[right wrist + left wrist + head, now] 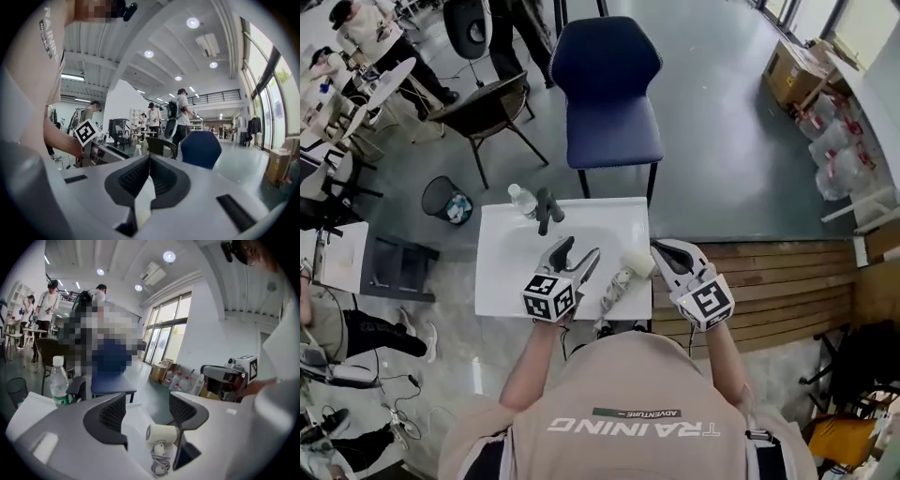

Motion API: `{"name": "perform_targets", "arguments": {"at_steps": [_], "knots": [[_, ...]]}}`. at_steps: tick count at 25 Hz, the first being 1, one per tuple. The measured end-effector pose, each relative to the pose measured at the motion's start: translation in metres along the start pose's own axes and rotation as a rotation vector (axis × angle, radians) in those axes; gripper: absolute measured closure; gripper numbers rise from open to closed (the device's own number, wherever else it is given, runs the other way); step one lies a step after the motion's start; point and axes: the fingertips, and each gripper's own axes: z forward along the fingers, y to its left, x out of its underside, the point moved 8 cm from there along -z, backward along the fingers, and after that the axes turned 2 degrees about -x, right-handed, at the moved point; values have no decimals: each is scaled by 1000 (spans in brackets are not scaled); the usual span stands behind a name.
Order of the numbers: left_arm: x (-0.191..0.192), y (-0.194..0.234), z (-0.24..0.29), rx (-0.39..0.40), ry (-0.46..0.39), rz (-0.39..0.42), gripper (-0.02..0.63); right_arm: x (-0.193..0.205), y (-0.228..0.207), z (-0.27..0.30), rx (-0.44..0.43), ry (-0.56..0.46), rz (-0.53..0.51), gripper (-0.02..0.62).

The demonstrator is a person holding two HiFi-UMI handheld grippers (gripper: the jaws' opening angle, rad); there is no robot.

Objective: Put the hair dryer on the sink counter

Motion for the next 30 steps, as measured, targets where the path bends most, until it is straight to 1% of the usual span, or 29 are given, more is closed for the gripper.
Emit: {"name": "perform_targets", "arguments": {"at_steps": [2,4,6,8,9,10,11,12,15,17,21,25,30], "knots": [[-12,-1,-6,37,-62,21,313,-15,2,4,-24,-23,-34,588],[-24,-2,-16,27,-103,81,334,-32,8,9,-40,-49,-59,588],[-39,-2,-26,-2,-146,137,405,-50,14,15,-45,-73,-109,588],[-56,-5,-35,-20,-189,167,447,-67,17,18,-44,-93,-157,589],[-65,-8,-40,-28,-209,185,459,-74,18,19,-40,-99,-165,588],[-73,-11,-44,-36,-231,202,499,-80,18,19,-31,-102,-162,589],[-80,-14,-49,-43,-255,215,565,-86,18,19,-21,-105,-157,588],[-87,-16,-52,-45,-278,218,598,-92,19,19,-12,-112,-158,588],[-101,-17,-58,-37,-336,188,598,-104,20,16,7,-145,-178,589],[-110,-14,-60,-59,-351,196,598,-112,19,15,21,-154,-162,588],[-125,-7,-63,-120,-324,203,598,-127,15,12,55,-164,-145,588],[-132,0,-68,-163,-299,217,598,-132,13,13,82,-191,-140,589],[-138,-2,-75,-211,-295,237,598,-127,4,9,145,-206,-52,589]]}}
